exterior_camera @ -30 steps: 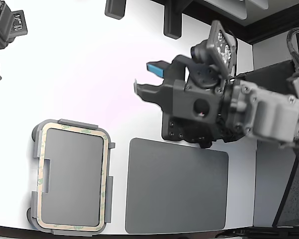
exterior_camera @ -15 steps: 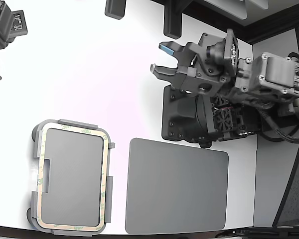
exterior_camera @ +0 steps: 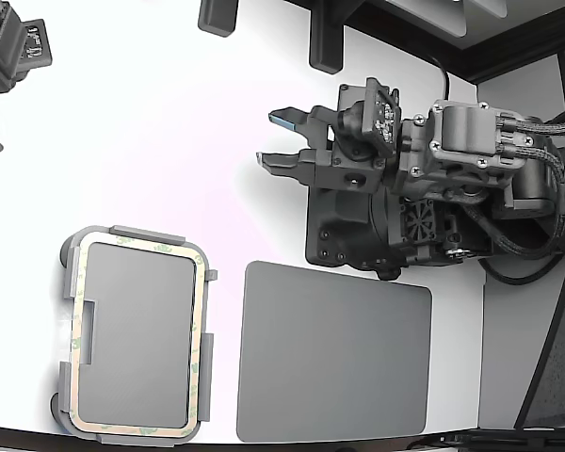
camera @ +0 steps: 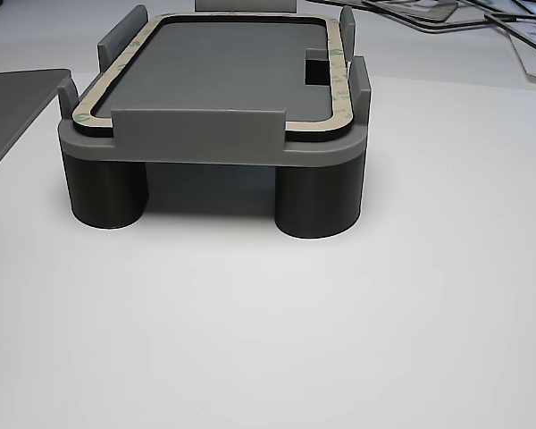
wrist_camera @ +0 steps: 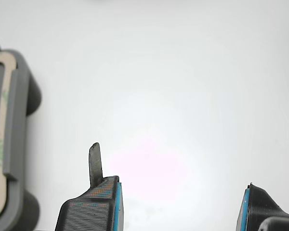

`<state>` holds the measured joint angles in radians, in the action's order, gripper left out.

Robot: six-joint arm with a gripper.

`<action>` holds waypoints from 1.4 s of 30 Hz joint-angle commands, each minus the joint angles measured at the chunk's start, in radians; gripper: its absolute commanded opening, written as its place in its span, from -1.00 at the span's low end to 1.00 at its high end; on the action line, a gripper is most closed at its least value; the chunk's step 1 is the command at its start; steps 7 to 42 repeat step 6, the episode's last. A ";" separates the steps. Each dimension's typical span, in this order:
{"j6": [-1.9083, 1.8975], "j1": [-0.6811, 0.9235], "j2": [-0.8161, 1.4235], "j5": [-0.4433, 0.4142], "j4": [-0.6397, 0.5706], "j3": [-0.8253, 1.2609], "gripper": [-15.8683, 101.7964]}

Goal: Move top rectangular frame to the holder.

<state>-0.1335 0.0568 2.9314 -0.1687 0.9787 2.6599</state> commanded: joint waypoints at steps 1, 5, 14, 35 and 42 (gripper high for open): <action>0.002 -0.017 0.023 -0.002 -0.006 -0.021 0.97; 0.002 -0.017 0.023 -0.002 -0.006 -0.021 0.97; 0.002 -0.017 0.023 -0.002 -0.006 -0.021 0.97; 0.002 -0.017 0.023 -0.002 -0.006 -0.021 0.97; 0.002 -0.017 0.023 -0.002 -0.006 -0.021 0.97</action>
